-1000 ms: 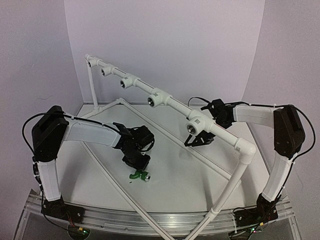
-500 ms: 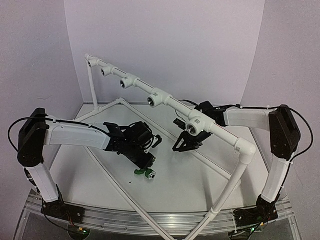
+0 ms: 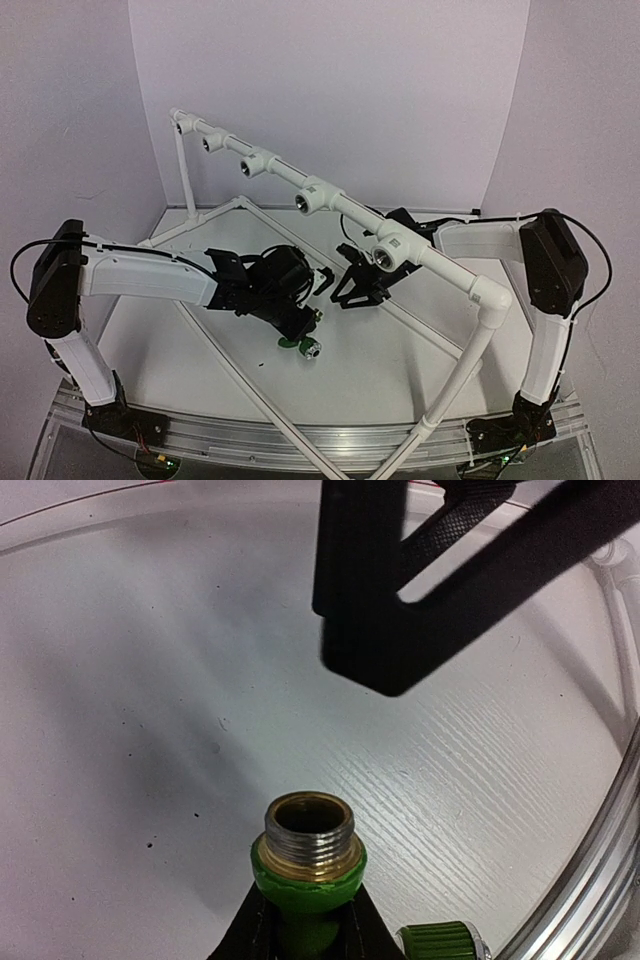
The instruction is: Install the water faucets
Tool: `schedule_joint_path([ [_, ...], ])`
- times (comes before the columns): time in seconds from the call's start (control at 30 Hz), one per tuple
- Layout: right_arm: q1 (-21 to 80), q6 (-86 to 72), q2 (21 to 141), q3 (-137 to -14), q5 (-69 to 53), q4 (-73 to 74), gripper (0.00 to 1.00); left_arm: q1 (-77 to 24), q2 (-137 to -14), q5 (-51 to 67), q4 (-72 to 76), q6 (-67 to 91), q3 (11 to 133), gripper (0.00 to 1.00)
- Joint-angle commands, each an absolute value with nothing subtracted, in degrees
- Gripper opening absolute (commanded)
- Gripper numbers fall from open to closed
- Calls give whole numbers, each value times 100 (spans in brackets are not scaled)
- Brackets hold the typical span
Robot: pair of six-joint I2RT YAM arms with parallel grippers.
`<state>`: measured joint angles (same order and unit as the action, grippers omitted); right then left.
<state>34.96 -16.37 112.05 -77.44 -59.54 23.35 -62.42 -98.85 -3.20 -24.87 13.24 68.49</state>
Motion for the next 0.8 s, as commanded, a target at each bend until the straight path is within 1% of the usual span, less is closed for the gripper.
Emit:
schedule_joint_path([
  [0.0, 3616, -2200, 11346, -7980, -6266, 1809, 50, -6335, -9658, -576, -2281, 1237, 7106, 13],
  [0.27, 3889, -2280, 11533, -7980, -6375, 1747, 44, -6413, -9690, -692, -2365, 1207, 7235, 13],
  [0.47, 4031, -2238, 11615, -8102, -6428, 1749, 43, -6425, -9697, -682, -2362, 1117, 7246, 14],
  [0.57, 4045, -2250, 11673, -8136, -6434, 1743, 40, -6433, -9712, -668, -2359, 1061, 7260, 14],
  [0.77, 4061, -2263, 11744, -8160, -6552, 1724, 40, -6431, -9657, -710, -2314, 1054, 7211, 14],
])
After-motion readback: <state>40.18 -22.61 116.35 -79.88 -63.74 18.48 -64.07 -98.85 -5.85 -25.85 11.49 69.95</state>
